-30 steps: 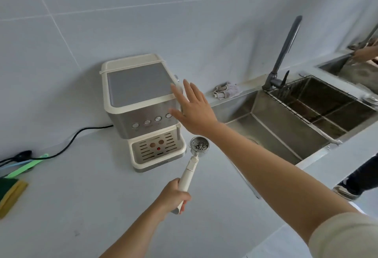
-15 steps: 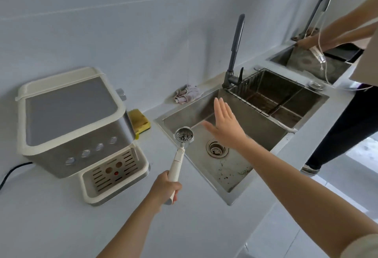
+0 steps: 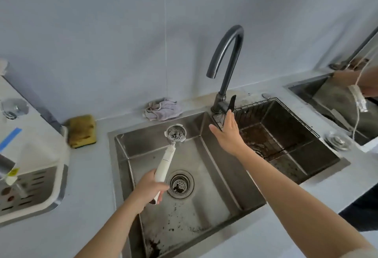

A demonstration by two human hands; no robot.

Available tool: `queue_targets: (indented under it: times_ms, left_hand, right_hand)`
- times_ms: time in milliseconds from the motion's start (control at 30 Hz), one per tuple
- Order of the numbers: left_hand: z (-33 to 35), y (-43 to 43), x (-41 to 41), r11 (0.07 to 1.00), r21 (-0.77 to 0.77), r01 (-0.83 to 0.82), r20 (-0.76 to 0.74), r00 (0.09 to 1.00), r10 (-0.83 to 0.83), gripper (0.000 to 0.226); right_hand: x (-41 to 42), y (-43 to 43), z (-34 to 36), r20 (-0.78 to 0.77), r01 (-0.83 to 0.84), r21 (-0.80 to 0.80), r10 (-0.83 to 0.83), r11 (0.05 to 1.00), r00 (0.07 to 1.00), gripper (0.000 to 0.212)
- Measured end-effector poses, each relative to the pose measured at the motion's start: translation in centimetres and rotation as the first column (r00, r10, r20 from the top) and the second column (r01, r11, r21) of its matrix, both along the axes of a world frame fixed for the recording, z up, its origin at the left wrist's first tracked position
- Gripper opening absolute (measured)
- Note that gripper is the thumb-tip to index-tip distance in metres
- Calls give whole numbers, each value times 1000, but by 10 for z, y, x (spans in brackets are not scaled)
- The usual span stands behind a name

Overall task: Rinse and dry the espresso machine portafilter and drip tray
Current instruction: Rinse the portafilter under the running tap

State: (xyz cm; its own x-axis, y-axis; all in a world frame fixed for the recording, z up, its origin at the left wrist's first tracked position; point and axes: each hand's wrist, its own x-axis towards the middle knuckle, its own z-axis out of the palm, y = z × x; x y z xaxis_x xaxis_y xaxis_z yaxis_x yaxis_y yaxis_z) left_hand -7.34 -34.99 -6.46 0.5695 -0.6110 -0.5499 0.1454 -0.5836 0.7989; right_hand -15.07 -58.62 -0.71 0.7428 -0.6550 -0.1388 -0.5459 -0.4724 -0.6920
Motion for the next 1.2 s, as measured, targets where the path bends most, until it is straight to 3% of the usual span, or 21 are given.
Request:
queue_targets:
  times_ms: [133,300,400,567,700,900,1200]
  left_hand:
    - [7,-28,-4,997,40,-70,14,997,69,31]
    - [14,-49,3,988,74,-135,29,991,133,24]
    - [14,-60,12,984,81,-160,29,987,158,22]
    - [12,-74,24,982,75,-175,8,985,174,23]
    - [11,-84,26,982,79,-174,2,985,174,21]
    - [8,-90,22,985,92,-144,-2,990,144,23]
    - [5,-87,16,991,94,-93,4,996,93,24]
  right_hand:
    - [24,-56,0,82,139,241,-163,960,983,76]
    - [58,-102,5,23,335,554,-417,762,909,78]
    - [72,-121,2,2,381,618,-486,688,874,65]
    - [88,-136,-2,65,306,761,-537,572,841,44]
    - [99,-139,1,17,375,788,-626,488,780,27]
    - [94,-137,9,25,305,878,-673,368,739,29]
    - [87,-147,-4,0,355,789,-578,502,816,27]
